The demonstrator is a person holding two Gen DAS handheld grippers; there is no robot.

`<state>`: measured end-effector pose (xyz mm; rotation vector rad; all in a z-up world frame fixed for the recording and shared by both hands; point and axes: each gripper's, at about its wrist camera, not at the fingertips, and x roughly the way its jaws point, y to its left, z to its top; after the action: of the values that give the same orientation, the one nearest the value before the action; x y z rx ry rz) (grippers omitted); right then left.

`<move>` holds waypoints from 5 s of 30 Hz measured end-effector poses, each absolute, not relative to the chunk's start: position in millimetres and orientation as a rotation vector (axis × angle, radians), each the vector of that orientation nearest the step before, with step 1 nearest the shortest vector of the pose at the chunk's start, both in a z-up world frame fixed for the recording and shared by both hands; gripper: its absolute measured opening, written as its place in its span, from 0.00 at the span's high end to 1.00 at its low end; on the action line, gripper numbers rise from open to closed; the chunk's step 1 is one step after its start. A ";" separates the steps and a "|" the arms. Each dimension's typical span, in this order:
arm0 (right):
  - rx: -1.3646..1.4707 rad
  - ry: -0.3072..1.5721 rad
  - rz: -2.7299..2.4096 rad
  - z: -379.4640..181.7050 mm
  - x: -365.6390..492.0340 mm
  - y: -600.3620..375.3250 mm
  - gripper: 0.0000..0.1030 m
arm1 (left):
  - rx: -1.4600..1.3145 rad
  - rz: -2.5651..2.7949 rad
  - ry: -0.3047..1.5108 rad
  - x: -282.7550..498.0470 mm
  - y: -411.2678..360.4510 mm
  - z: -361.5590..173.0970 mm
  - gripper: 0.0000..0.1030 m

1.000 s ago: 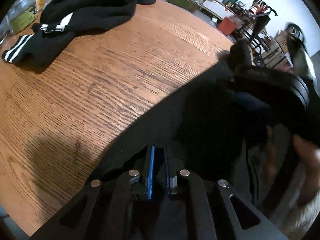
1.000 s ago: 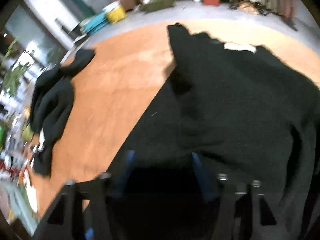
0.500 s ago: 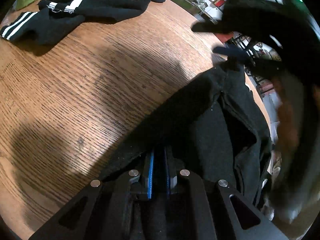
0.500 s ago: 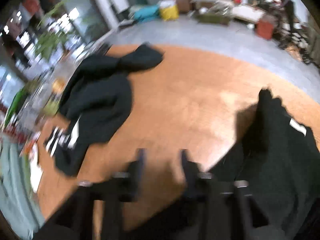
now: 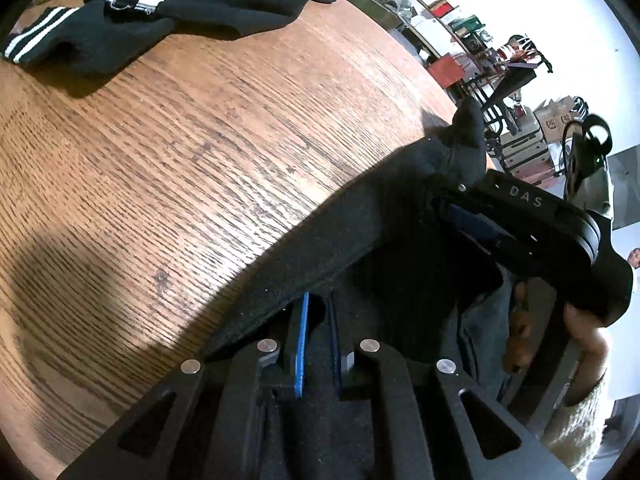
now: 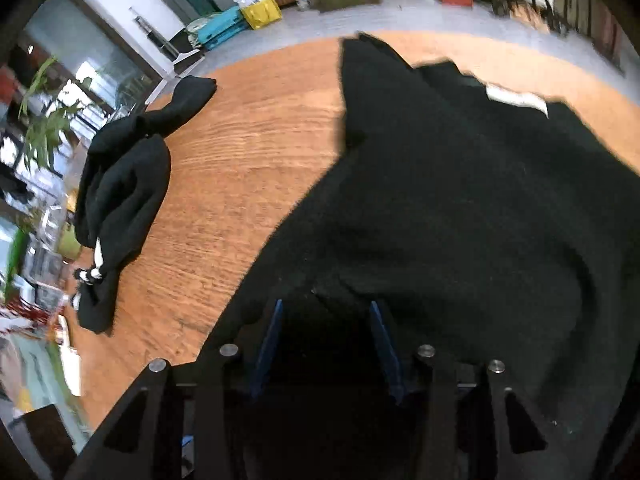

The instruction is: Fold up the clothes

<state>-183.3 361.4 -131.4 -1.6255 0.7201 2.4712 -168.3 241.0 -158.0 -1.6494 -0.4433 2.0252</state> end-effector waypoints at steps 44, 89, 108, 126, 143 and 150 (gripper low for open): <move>-1.589 0.194 2.397 -100.4 30.8 395.2 0.24 | -1.549 1.956 -0.473 -142.6 256.9 -103.0 0.49; -1.920 0.167 2.668 -143.4 106.8 258.3 0.00 | -1.431 2.109 0.209 -47.5 293.0 -132.2 0.32; -1.844 0.472 2.664 -130.5 107.7 280.6 0.22 | -1.435 2.055 -0.073 -42.3 274.6 -130.5 0.28; -1.423 0.686 2.190 -101.7 245.0 399.1 0.21 | -1.512 1.899 -0.018 12.7 307.6 -96.2 0.30; -1.409 0.859 1.904 -111.7 367.3 481.2 0.20 | -1.532 1.888 0.027 34.3 318.9 -100.2 0.30; -1.351 1.111 1.938 -124.8 394.5 482.1 0.20 | -1.528 1.876 0.027 43.2 319.1 -98.7 0.30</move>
<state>394.5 482.1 -124.8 -1.3511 1.1114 1.9382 43.2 319.1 -98.7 -1.5280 0.0271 1.8763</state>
